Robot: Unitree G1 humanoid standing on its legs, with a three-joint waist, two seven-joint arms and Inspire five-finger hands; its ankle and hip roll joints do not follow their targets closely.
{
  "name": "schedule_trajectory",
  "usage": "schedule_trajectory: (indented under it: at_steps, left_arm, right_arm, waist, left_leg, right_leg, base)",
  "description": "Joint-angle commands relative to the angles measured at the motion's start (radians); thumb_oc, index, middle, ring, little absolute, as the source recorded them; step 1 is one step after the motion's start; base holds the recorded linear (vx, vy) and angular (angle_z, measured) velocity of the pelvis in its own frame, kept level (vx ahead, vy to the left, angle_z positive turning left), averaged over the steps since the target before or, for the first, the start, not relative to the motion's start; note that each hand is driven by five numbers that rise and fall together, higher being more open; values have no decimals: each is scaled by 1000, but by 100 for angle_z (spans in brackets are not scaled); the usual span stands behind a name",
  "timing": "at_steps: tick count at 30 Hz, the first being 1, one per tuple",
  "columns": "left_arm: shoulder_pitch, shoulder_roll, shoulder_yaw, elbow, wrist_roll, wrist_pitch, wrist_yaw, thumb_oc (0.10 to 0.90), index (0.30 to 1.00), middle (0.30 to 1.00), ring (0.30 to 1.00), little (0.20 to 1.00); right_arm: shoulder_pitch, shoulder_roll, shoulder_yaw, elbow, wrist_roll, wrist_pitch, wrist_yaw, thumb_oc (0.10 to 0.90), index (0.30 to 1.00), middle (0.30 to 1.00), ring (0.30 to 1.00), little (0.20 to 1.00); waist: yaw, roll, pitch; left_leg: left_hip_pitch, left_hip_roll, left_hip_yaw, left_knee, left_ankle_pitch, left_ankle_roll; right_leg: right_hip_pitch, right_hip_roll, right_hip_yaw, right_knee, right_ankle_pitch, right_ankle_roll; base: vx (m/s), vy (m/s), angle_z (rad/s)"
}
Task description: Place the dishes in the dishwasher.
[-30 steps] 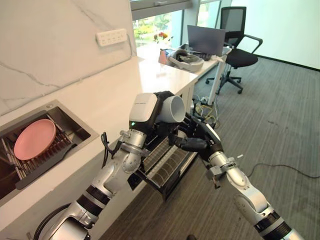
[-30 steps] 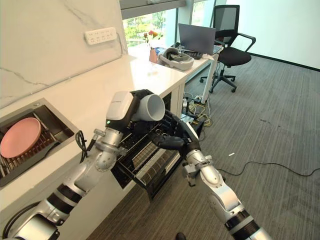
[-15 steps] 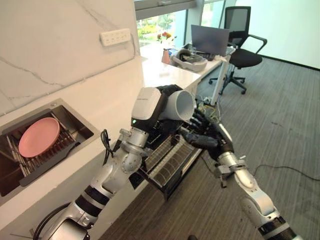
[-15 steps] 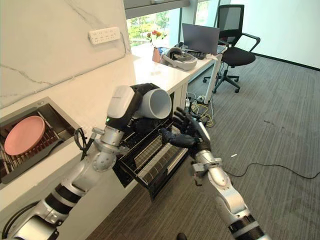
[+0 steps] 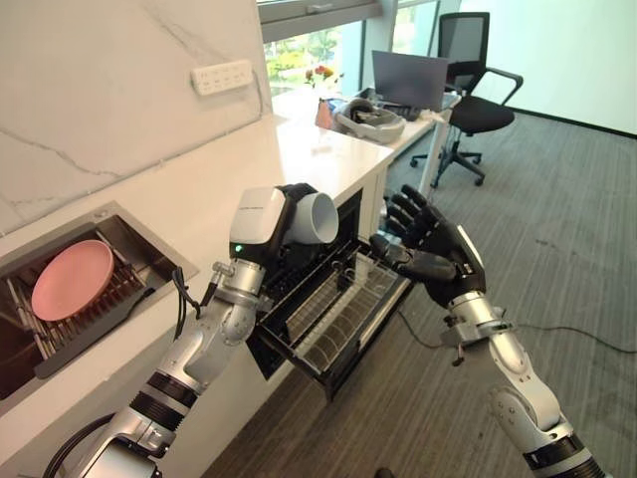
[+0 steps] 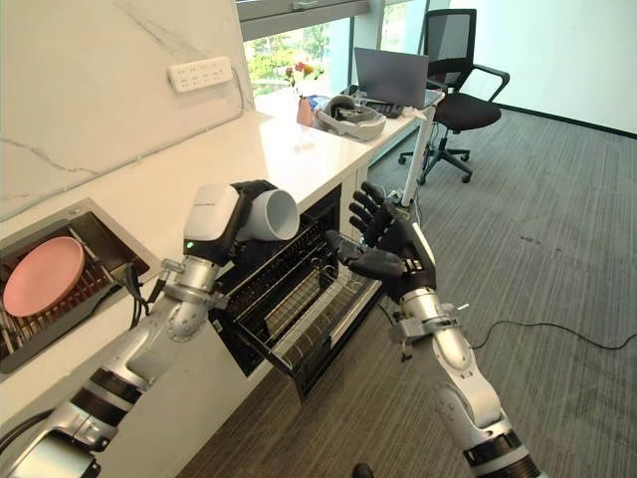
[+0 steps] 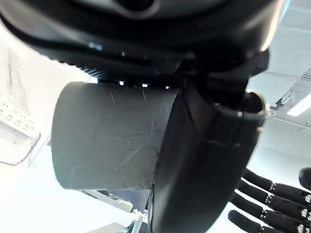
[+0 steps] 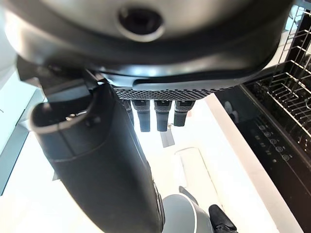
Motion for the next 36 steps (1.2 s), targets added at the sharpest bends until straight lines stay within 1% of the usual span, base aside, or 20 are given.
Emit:
schedule_trajectory:
  at_steps: [1,6,8,12,16,17,18,20,24,28,34,35,36]
  left_arm:
    - [-116,36,16,-63,12,-65,42,400,300,300,300,300]
    - [-125,30,-21,-88,-7,-87,26,400,300,300,300,300]
    - [-126,30,-21,-88,-8,-87,26,400,300,300,300,300]
    - [-149,40,-75,-146,-25,-130,-4,400,300,300,300,300]
    - [-151,40,-99,-181,-42,-148,-25,400,300,300,300,300]
    - [-171,47,-133,-209,-52,-169,-49,400,300,300,300,300]
    - [-174,48,-134,-209,-53,-169,-50,400,300,300,300,300]
    - [-195,44,-176,-229,-77,-186,-84,400,300,300,300,300]
    - [-192,20,-217,-235,-105,-194,-117,400,300,300,300,300]
    - [-194,17,-228,-222,-112,-197,-124,400,300,300,300,300]
    - [-193,28,-230,-216,-113,-195,-128,400,300,300,300,300]
    - [-195,30,-232,-214,-115,-195,-131,400,300,300,300,300]
    - [-199,27,-243,-212,-122,-199,-140,400,300,300,300,300]
  right_arm:
    - [-119,-11,-20,-90,33,-98,24,800,900,900,900,900]
    - [-146,-19,9,-51,42,-88,18,800,900,900,900,900]
    - [-148,-19,10,-48,42,-89,18,800,900,900,900,900]
    - [-216,-79,55,11,16,-56,17,800,900,900,900,900]
    - [-245,-97,76,36,14,-48,19,800,900,900,900,900]
    - [-266,-111,87,62,20,-43,20,800,900,900,900,900]
    - [-269,-111,86,66,21,-44,21,800,900,900,900,900]
    - [-288,-122,92,90,30,-40,13,800,900,900,900,900]
    - [-317,-124,90,116,58,-39,6,800,900,900,900,900]
    - [-339,-129,94,108,63,-45,6,800,900,900,900,900]
    - [-354,-129,103,97,102,-48,21,800,900,900,900,900]
    - [-359,-125,109,95,116,-46,26,800,900,900,900,900]
    - [-370,-117,124,100,157,-47,33,800,900,900,900,900]
  waist:
    - [5,-34,-69]
    - [13,-38,-67]
    - [13,-38,-67]
    - [24,-45,-65]
    - [29,-46,-62]
    - [33,-45,-62]
    - [33,-46,-61]
    - [36,-46,-59]
    - [40,-47,-58]
    - [43,-45,-57]
    - [47,-45,-58]
    - [48,-45,-58]
    - [49,-46,-57]
  left_leg:
    - [21,38,14,11,-51,-55]
    - [20,40,7,11,-51,-54]
    - [20,40,6,11,-51,-54]
    - [17,35,0,11,-53,-52]
    - [16,32,-1,11,-53,-51]
    - [15,31,-4,11,-54,-50]
    - [14,31,-4,11,-54,-50]
    - [11,31,-10,11,-53,-51]
    - [10,30,-16,11,-53,-51]
    - [12,31,-18,11,-52,-52]
    - [14,33,-22,11,-51,-53]
    - [14,34,-22,11,-50,-54]
    - [15,34,-24,11,-50,-54]
  right_leg:
    - [63,-77,-36,16,-123,94]
    - [64,-79,-41,16,-125,93]
    - [64,-79,-41,16,-125,93]
    - [64,-78,-44,16,-124,93]
    - [65,-80,-46,16,-123,94]
    - [66,-82,-51,16,-124,95]
    - [66,-82,-51,16,-124,95]
    - [67,-84,-56,16,-125,95]
    - [73,-85,-65,16,-127,94]
    - [78,-86,-72,16,-129,93]
    - [84,-85,-79,16,-132,92]
    - [85,-85,-80,16,-133,91]
    - [88,-86,-81,16,-134,92]
  base:
    - [0,0,0]
    - [0,0,0]
    - [0,0,0]
    - [0,0,0]
    - [4,4,4]
    - [0,0,0]
    - [0,0,0]
    - [0,-2,4]
    - [9,-2,4]
    - [0,0,0]
    - [0,0,0]
    - [0,0,0]
    - [-7,-3,4]
